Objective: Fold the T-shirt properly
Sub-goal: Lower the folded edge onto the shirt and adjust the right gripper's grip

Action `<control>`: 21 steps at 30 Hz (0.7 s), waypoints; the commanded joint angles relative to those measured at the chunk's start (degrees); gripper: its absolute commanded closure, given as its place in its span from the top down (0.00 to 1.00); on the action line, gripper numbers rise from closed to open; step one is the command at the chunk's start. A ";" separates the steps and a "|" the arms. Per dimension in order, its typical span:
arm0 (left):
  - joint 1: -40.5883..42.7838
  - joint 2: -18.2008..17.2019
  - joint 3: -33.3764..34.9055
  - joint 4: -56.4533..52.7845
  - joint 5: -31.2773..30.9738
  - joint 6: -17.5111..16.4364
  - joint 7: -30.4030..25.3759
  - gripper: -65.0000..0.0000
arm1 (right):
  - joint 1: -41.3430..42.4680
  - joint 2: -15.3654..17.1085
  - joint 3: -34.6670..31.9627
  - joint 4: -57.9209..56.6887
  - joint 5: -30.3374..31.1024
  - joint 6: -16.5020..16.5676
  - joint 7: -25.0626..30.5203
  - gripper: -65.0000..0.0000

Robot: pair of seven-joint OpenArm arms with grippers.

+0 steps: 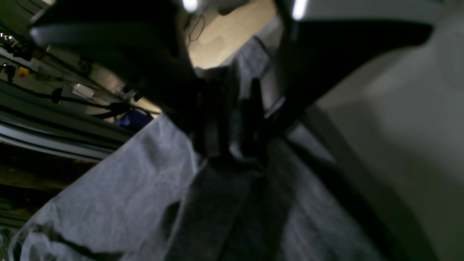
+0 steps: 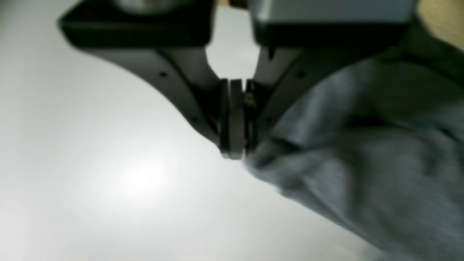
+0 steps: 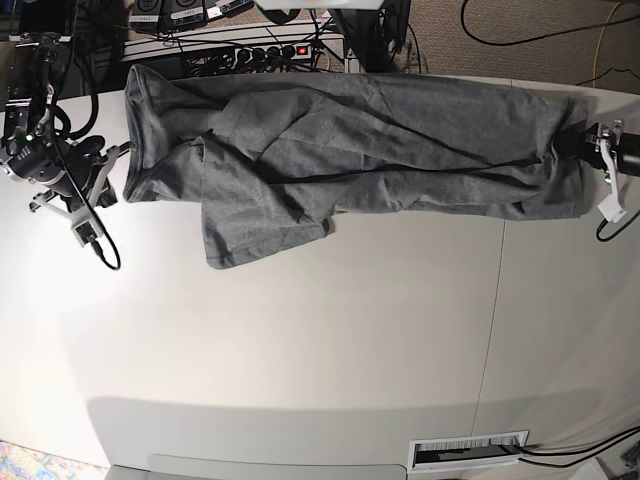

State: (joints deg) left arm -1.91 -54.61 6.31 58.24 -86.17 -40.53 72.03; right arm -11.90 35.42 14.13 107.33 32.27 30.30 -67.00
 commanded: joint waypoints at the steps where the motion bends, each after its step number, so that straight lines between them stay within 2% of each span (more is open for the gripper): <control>1: -0.66 -2.05 -0.20 0.17 1.17 0.53 0.72 0.23 | 0.63 0.33 0.59 0.85 1.38 0.13 0.61 0.00; 5: -1.66 -2.71 -0.20 0.17 1.17 0.53 -1.64 0.22 | 0.63 -2.84 0.57 0.85 4.31 0.26 0.59 0.00; 9: -2.40 -2.71 -0.20 0.17 3.93 0.53 -3.17 0.16 | 0.61 -5.62 0.55 0.85 8.28 2.32 -0.50 0.00; 12: -2.38 -2.71 -0.20 0.17 4.79 0.53 -3.06 0.15 | 0.61 -7.26 0.55 0.83 8.17 3.06 -0.48 0.00; 17: -2.38 -2.71 -0.20 0.17 6.12 0.53 -3.08 0.15 | 0.48 -7.96 0.44 0.55 5.35 3.96 0.39 0.00; 20: -2.38 -2.71 -0.20 0.17 6.08 0.53 -3.08 0.15 | 0.46 -8.02 0.44 0.55 4.35 3.93 1.11 0.29; 21: -2.38 -2.71 -0.20 0.17 6.08 0.53 -3.08 0.15 | 0.48 -8.04 0.44 0.55 2.80 3.87 1.73 0.34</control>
State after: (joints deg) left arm -3.66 -55.42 6.52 58.13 -80.60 -40.14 68.93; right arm -11.94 26.46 14.13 107.11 34.81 34.17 -66.19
